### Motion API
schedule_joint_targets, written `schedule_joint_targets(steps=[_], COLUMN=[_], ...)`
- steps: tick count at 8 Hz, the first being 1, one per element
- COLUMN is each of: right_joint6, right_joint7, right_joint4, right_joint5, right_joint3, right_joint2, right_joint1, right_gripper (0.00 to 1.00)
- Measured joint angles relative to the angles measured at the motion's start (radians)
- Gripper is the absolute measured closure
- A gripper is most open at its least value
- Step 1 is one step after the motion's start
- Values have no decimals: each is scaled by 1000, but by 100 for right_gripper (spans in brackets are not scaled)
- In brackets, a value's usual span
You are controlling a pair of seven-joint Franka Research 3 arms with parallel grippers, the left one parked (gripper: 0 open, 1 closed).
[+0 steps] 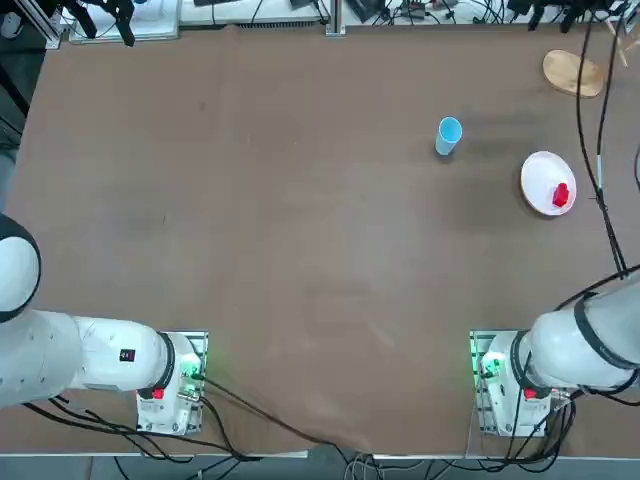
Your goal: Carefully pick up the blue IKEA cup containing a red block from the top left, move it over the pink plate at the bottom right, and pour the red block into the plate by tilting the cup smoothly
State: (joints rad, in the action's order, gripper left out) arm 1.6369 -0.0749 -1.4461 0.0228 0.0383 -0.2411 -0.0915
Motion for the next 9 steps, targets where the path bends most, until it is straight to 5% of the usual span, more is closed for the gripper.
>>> schedule_joint_targets(steps=[4, 6, 9], right_joint6=[-72, -72, -70], right_joint7=[-122, -115, -114], right_joint4=[-70, -100, -100], right_joint5=[-27, -29, -29], right_joint3=[-27, -70, -76], right_joint2=[156, 177, 189], right_joint1=[4, 3, 9], right_gripper=[0, 0, 0])
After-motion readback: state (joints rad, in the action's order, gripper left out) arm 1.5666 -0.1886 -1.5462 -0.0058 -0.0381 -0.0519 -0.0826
